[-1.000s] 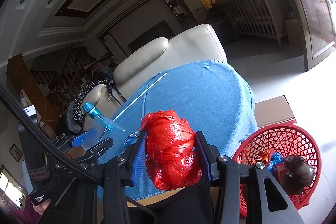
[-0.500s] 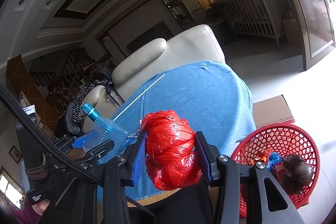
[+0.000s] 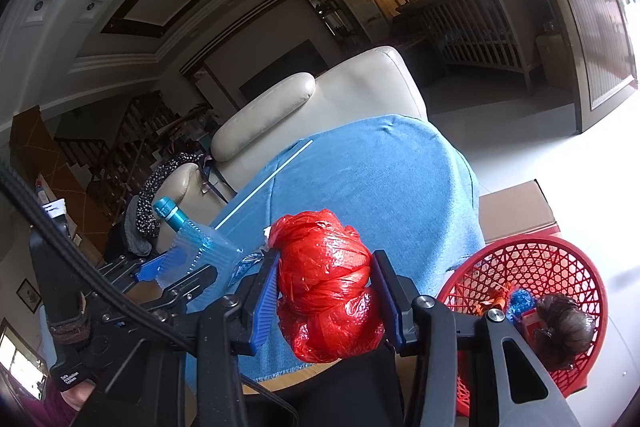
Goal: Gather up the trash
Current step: 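Carry the clear tray with the left gripper while the right carries the red bag over the basket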
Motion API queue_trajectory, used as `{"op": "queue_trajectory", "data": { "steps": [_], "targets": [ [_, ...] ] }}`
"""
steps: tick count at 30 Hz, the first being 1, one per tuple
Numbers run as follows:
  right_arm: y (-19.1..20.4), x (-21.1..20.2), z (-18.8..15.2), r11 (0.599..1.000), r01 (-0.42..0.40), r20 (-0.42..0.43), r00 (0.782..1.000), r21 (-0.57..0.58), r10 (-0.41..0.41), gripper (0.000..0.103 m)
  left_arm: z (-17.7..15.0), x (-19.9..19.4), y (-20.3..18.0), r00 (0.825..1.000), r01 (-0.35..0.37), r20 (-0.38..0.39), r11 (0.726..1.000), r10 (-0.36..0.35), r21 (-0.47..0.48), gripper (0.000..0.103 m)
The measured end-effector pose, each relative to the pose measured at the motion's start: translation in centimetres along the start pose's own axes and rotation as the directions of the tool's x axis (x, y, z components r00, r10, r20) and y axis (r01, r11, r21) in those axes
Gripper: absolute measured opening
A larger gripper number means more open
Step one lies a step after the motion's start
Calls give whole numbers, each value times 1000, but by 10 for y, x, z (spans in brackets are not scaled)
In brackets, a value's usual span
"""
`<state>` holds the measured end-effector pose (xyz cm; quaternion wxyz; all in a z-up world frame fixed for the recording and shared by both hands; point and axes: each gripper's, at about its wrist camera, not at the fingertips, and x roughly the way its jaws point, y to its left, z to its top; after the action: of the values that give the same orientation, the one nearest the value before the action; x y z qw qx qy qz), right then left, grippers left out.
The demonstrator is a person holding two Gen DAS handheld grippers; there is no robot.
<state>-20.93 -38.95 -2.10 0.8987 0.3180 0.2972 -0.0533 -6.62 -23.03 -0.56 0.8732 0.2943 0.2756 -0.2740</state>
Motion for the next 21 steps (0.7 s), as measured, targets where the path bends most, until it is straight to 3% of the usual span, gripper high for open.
{"op": "queue_trajectory", "data": {
  "steps": [21],
  "targets": [
    [-10,-5,-2,1000,10,4,1000,20,-10,48,3,-1,-9,1000,0,1,1000,0,24,49]
  ]
}}
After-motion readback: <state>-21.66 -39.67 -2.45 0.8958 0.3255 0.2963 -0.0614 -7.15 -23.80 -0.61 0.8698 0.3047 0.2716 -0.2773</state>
